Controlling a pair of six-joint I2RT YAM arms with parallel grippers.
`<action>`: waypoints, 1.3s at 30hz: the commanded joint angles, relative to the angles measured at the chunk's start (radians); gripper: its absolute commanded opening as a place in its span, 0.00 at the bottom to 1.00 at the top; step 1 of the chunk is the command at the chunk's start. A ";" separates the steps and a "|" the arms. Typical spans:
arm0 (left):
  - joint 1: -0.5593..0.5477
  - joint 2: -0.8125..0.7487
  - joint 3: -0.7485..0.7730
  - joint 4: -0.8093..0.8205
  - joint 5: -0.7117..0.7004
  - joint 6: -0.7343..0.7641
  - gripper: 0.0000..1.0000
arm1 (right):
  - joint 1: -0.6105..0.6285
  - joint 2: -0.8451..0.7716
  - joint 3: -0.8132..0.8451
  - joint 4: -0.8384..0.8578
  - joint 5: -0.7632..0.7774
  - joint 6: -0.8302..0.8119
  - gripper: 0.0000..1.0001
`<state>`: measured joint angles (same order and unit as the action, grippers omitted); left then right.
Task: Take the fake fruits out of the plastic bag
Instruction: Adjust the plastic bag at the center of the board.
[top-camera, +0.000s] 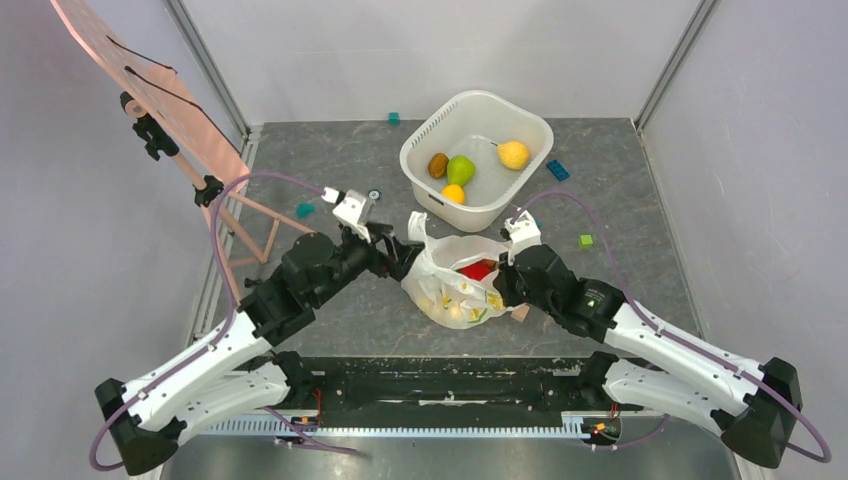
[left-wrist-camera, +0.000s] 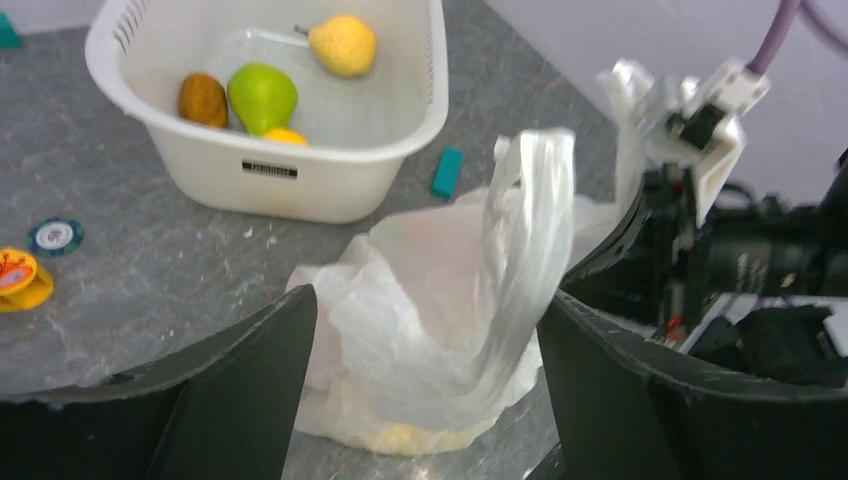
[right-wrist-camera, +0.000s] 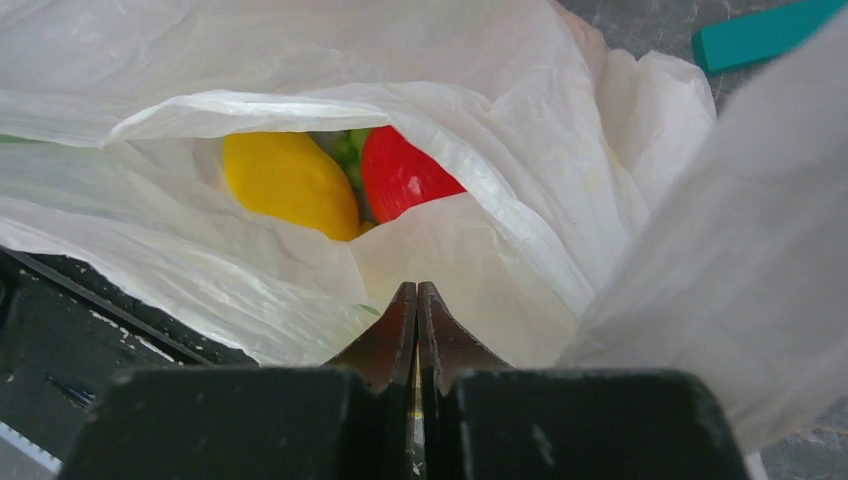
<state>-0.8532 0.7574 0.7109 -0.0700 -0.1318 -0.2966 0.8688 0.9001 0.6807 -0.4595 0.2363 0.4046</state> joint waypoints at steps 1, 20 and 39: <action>0.002 0.095 0.235 -0.162 -0.005 -0.012 0.80 | 0.003 -0.032 -0.014 0.089 0.029 0.034 0.00; -0.315 0.502 0.766 -0.293 -0.011 0.025 0.02 | 0.002 -0.124 -0.107 0.225 0.053 0.165 0.00; -0.369 0.775 0.659 -0.318 -0.175 -0.198 0.02 | 0.001 -0.214 -0.188 0.250 0.114 0.247 0.00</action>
<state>-1.2198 1.5150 1.4109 -0.4450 -0.2718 -0.4179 0.8688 0.6987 0.5095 -0.2401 0.3168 0.6331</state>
